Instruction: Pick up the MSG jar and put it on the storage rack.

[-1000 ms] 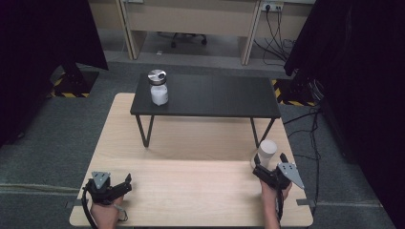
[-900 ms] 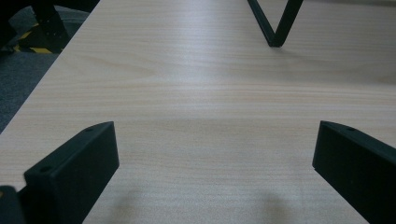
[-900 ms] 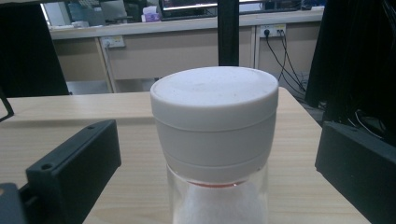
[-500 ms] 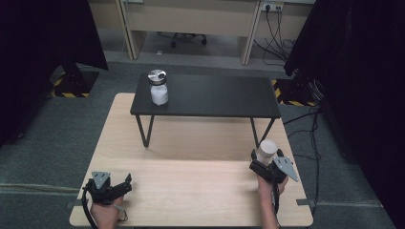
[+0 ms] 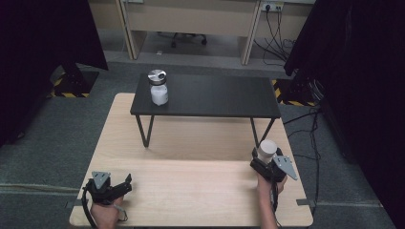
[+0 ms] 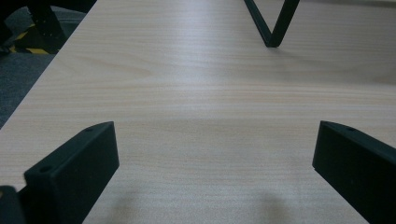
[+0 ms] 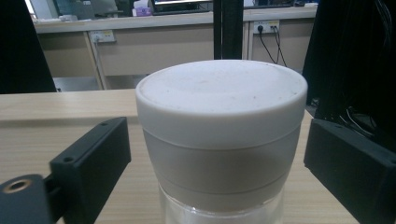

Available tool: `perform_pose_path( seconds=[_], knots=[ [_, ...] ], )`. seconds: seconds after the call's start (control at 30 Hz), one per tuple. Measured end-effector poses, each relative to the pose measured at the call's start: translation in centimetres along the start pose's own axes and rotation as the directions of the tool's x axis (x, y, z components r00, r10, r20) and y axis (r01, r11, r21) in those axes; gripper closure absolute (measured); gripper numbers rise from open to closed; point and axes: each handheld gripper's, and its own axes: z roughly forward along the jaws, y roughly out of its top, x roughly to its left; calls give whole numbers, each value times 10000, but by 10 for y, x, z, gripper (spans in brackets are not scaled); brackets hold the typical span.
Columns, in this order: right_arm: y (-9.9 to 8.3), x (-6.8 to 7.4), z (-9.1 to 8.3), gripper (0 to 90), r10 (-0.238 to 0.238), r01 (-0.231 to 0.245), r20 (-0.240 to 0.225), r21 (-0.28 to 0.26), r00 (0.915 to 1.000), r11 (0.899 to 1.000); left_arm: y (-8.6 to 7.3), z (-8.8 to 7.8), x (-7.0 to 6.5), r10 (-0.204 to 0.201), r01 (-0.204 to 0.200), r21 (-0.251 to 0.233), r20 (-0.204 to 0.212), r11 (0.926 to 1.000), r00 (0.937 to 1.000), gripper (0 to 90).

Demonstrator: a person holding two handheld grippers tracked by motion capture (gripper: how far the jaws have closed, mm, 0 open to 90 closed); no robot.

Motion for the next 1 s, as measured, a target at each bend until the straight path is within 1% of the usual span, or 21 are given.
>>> perform_pose_path(
  seconds=[0.13, 0.33, 0.43, 0.5, 1.0],
  knots=[
    [0, -1, -1, 175, 30, -30, -21, -4, 10000, 10000, 0, 0, 0, -2, 2, 2, -11, 10000, 10000, 0],
    [1, -2, -1, 244, -59, 58, -127, -38, 9999, 10000, 0, 0, 0, 17, -17, 24, -15, 10000, 10000, 0],
    [0, -1, -2, 312, -139, 138, -117, -82, 9998, 9999, 1, 0, -1, 45, -45, 41, -30, 10000, 10000, 0],
    [0, -1, -3, 334, -159, 158, -68, -116, 9999, 9998, 1, 0, -1, 54, -54, 44, -32, 10000, 10000, 0],
    [-3, 0, -3, 339, -156, 155, -42, -234, 9999, 9996, 2, 1, -2, 118, -117, 112, -78, 9999, 9999, 0]
  ],
)
